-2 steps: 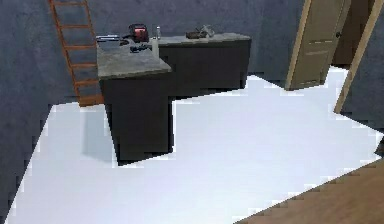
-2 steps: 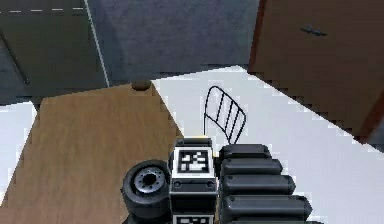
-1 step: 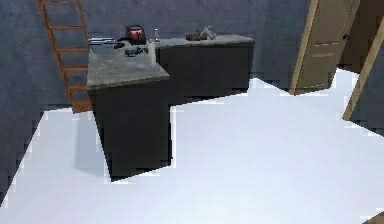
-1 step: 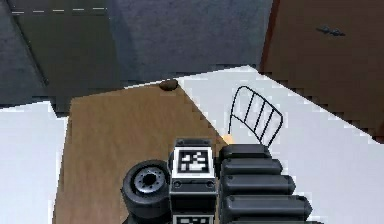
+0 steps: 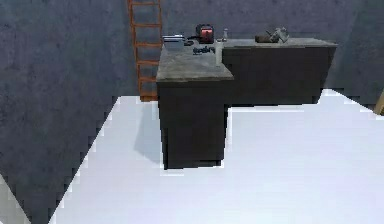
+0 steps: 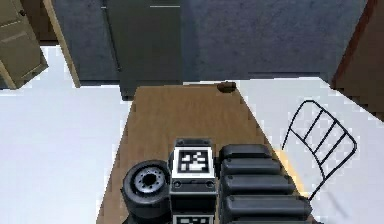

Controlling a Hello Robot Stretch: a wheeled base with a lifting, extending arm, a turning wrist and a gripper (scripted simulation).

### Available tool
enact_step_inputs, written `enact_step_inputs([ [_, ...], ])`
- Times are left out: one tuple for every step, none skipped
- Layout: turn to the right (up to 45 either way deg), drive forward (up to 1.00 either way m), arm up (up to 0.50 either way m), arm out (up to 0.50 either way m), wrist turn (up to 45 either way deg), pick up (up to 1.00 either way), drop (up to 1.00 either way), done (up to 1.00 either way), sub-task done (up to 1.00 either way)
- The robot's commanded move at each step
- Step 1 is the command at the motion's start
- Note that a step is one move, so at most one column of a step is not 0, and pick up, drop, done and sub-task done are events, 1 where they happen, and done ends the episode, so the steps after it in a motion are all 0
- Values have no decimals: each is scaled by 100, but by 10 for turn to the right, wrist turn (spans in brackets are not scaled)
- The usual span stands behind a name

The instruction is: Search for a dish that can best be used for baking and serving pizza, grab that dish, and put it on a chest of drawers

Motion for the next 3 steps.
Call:
enact_step_inputs([
  [0, 30, 0, 0, 0, 0, 0, 0, 0],
  [330, 0, 0, 0, 0, 0, 0, 0, 0],
  [0, 15, 0, 0, 0, 0, 0, 0, 0],
])
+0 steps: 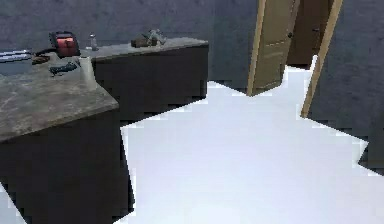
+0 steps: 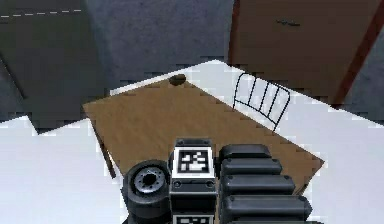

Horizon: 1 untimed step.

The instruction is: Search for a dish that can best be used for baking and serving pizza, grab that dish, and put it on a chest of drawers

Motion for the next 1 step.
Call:
enact_step_inputs([
  [240, 0, 0, 0, 0, 0, 0, 0, 0],
])
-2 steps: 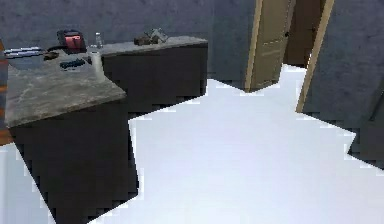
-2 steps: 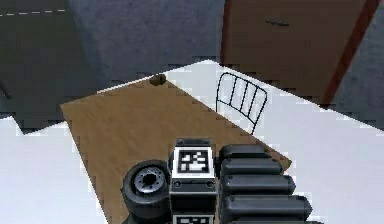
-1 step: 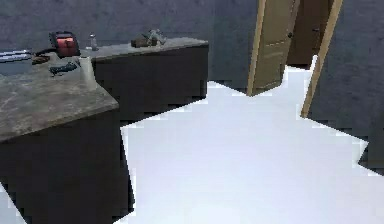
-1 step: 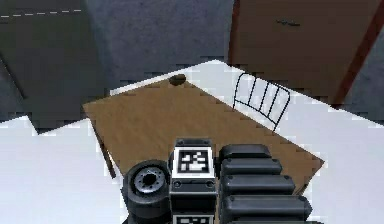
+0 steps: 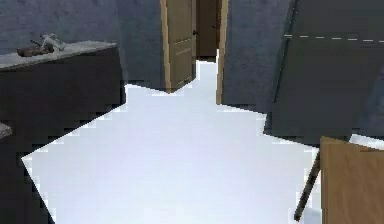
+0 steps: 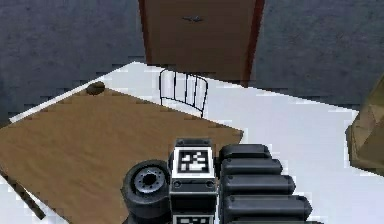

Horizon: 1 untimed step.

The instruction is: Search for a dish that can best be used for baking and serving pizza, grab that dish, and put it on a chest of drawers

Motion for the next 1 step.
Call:
enact_step_inputs([
  [0, 100, 0, 0, 0, 0, 0, 0, 0],
])
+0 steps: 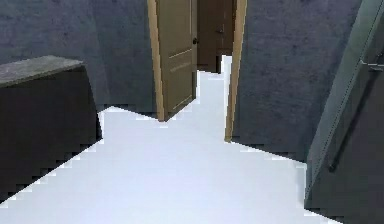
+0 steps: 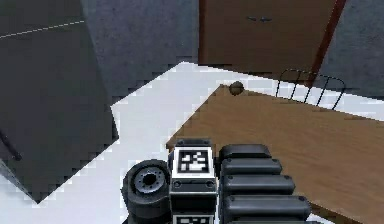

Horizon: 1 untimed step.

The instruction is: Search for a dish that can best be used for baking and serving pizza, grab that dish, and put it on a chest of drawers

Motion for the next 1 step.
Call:
enact_step_inputs([
  [30, 0, 0, 0, 0, 0, 0, 0, 0],
])
